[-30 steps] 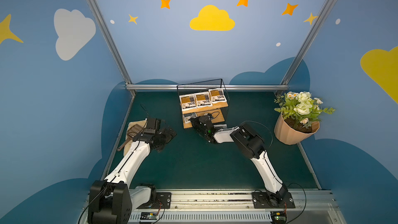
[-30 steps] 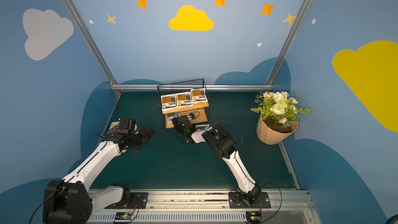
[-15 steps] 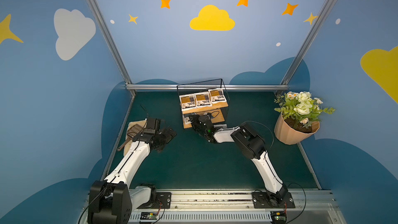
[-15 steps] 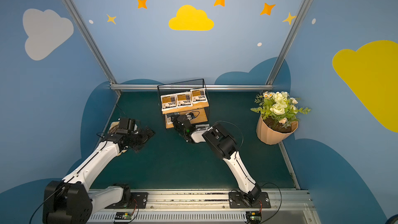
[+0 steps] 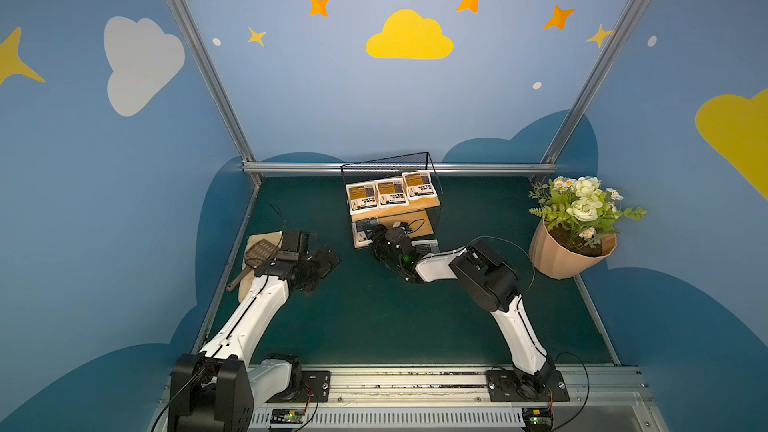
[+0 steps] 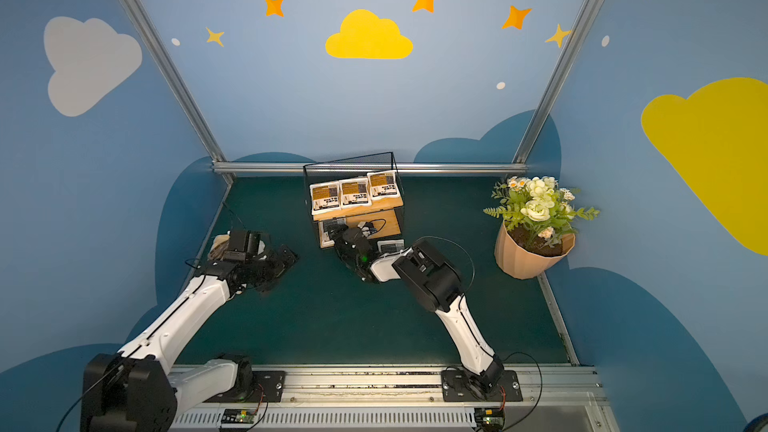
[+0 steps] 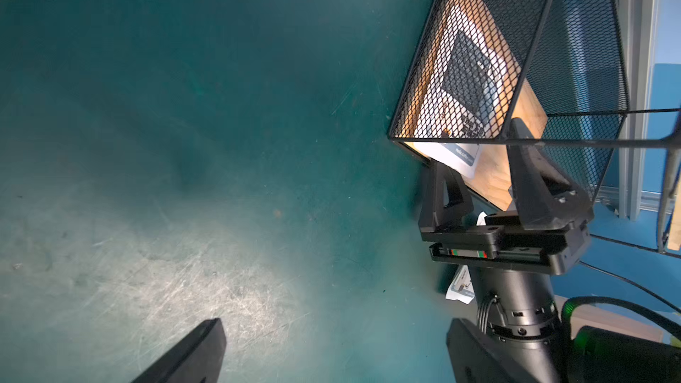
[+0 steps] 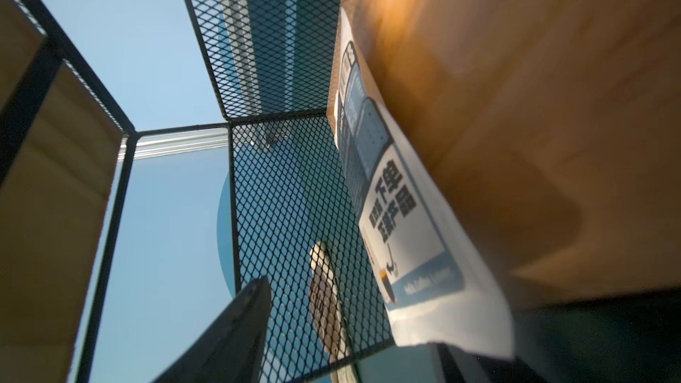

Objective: Place the bagged coffee beans on the shelf by color
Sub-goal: Place the bagged coffee beans on the shelf.

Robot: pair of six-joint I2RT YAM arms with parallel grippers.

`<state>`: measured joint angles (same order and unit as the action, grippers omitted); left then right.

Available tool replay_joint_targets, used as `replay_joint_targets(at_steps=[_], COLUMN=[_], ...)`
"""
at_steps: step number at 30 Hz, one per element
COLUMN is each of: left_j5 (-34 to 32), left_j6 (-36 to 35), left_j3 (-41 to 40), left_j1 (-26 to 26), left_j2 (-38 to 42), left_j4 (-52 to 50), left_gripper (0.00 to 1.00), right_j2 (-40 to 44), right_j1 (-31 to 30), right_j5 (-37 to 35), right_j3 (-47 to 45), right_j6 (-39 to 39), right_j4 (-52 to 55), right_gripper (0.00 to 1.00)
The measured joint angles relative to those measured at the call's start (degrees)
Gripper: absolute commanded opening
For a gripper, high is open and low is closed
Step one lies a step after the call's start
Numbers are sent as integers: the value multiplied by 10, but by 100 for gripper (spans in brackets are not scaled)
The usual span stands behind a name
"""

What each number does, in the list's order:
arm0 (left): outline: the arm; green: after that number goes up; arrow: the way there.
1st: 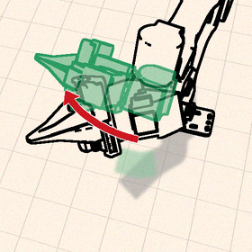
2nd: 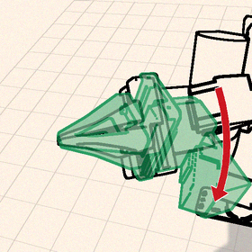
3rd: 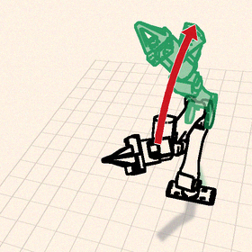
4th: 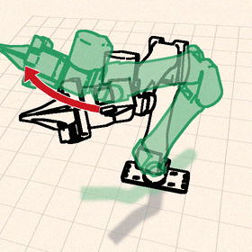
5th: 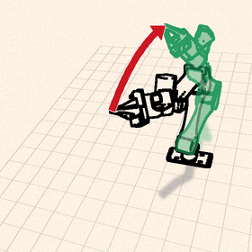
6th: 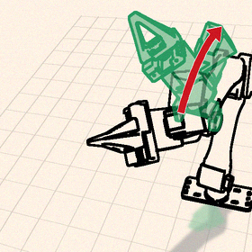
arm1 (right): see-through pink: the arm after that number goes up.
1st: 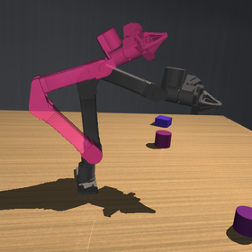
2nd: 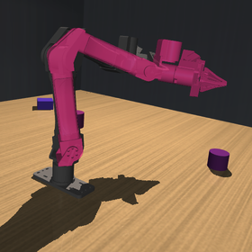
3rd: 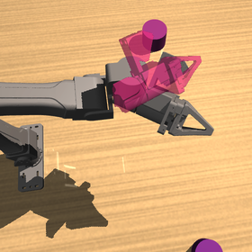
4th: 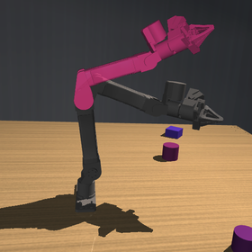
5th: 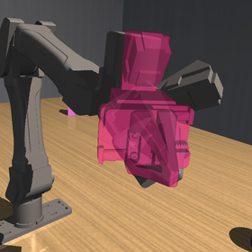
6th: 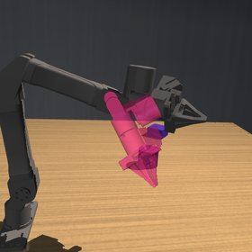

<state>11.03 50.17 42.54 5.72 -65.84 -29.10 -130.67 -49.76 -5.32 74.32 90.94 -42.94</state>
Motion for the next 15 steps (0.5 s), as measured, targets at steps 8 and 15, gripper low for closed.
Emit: replay_joint_targets(at_steps=[8,15], left_j5=[6,8], left_j6=[0,2], left_j3=[0,0], left_j1=[0,0], left_j2=[5,6], left_j4=[2,3], left_gripper=[100,100], right_j2=[0,1], right_j1=[4,12], right_j5=[0,7], right_j3=[20,75], right_j6=[5,6], right_j4=[25,132], right_gripper=[81,82])
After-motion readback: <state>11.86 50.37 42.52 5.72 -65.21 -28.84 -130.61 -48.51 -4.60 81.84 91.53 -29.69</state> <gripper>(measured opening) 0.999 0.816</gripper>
